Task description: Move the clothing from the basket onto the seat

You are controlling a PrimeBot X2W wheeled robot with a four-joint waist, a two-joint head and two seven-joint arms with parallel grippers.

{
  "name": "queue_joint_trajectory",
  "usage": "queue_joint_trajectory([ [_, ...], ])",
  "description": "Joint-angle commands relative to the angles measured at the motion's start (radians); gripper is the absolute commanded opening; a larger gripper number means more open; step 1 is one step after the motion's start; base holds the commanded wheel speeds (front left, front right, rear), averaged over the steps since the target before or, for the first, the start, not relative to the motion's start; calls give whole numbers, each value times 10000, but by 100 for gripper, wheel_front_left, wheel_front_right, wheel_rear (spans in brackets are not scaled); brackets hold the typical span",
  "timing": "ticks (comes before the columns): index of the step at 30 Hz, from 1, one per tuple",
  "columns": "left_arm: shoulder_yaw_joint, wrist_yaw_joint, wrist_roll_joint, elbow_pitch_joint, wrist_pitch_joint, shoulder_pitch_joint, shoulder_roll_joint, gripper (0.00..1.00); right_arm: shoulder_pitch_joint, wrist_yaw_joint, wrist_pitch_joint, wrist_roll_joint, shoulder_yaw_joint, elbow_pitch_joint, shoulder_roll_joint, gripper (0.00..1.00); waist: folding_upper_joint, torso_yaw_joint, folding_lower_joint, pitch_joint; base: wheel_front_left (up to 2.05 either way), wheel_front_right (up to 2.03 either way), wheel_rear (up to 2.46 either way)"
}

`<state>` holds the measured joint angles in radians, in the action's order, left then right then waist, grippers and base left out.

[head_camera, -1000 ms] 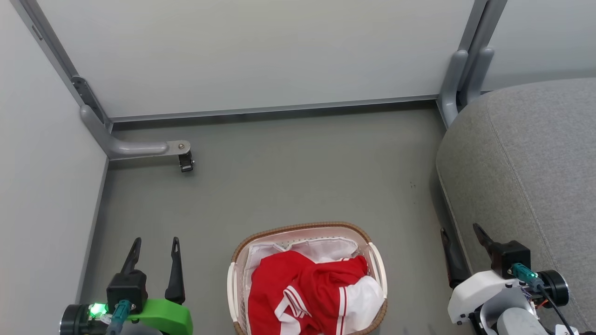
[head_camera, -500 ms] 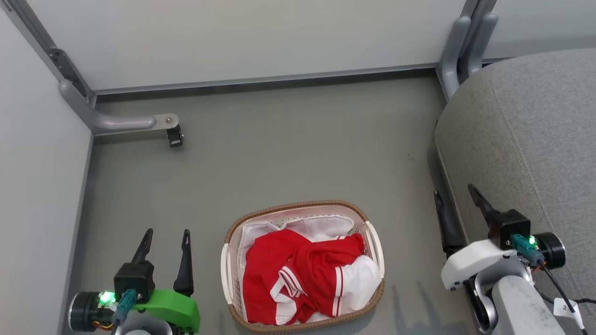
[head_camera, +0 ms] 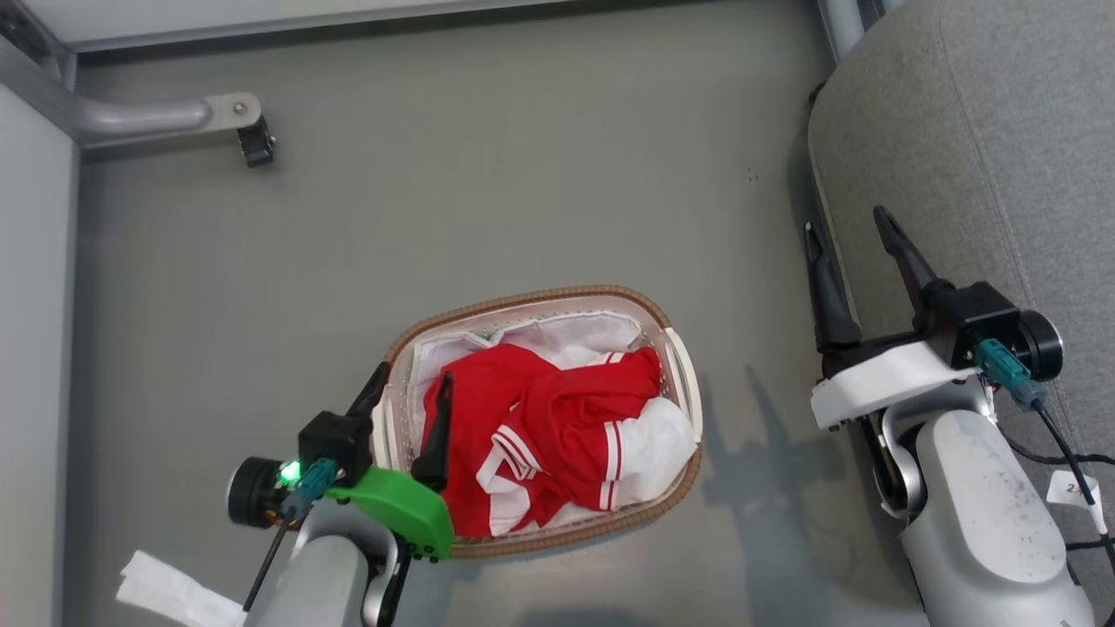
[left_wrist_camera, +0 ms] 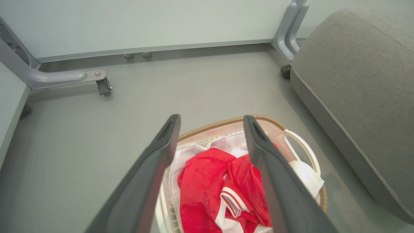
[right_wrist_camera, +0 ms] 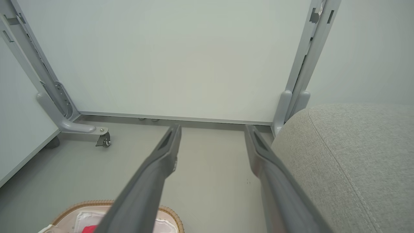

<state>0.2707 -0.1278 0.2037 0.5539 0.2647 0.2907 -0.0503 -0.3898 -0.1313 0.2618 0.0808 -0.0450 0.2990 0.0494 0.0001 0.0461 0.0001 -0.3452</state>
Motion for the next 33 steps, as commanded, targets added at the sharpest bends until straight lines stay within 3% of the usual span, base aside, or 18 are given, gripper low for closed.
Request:
queue_joint_trajectory([
  [1, 257, -36, 225, 115, -4, 337, -42, 100, -220, 8, 47, 92, -20, -130, 31, 100, -1, 517, -1, -992, 0, 0, 0],
  [21, 4744, -32, 3282, 2898, -4, 4068, -569, 100, -2092, 10, 47, 327, -742, -1652, 27, 100, -1, 1543, -1, -4217, 0, 0, 0],
  [28, 5734, -33, 3642, 4239, -4, 5004, -512, 100, -2198, 8, 47, 399, -878, -1863, 26, 100, -1, 1821, -1, -4820, 0, 0, 0],
  [33, 5985, -33, 3294, 5102, -4, 5653, -467, 100, -2157, 10, 47, 527, -954, -1925, 26, 100, -1, 1951, -1, -5125, 0, 0, 0],
])
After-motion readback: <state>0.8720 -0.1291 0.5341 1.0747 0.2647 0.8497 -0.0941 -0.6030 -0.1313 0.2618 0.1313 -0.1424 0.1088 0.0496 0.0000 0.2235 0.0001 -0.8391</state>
